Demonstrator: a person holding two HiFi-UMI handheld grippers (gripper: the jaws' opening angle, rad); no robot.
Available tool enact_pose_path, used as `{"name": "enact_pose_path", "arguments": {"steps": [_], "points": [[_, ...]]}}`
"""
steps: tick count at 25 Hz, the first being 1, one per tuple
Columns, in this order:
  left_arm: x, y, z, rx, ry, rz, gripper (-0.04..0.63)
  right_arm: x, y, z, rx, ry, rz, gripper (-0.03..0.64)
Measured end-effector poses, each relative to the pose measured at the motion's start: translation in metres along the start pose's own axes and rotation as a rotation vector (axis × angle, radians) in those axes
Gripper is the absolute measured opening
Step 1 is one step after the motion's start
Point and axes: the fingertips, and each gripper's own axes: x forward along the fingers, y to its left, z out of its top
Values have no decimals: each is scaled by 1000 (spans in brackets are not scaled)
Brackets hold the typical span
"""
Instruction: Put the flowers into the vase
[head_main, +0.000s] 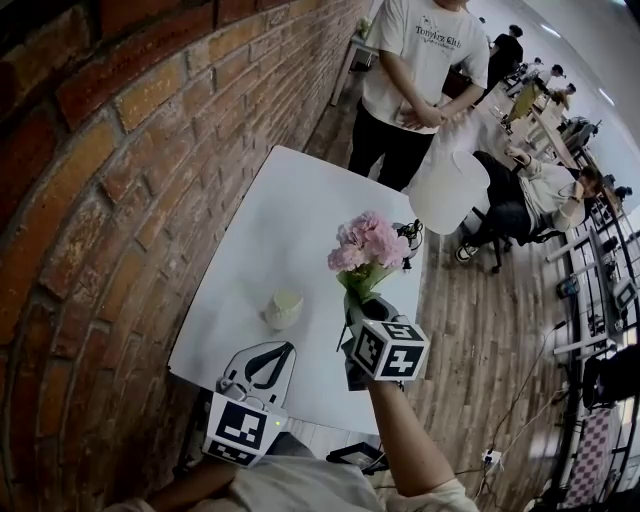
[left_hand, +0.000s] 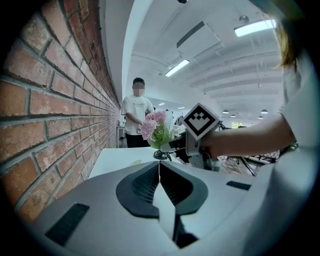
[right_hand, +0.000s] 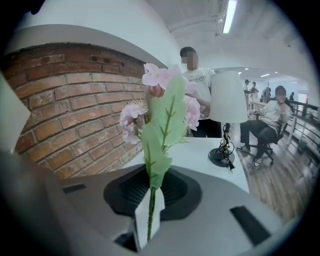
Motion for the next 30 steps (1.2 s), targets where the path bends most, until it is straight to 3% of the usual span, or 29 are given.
{"name": "enact_pose_path", "arguments": {"steps": [30], "points": [[-11,30,8,-9,-19,55,9,-45,85,81,-141,-303,121,52]]}}
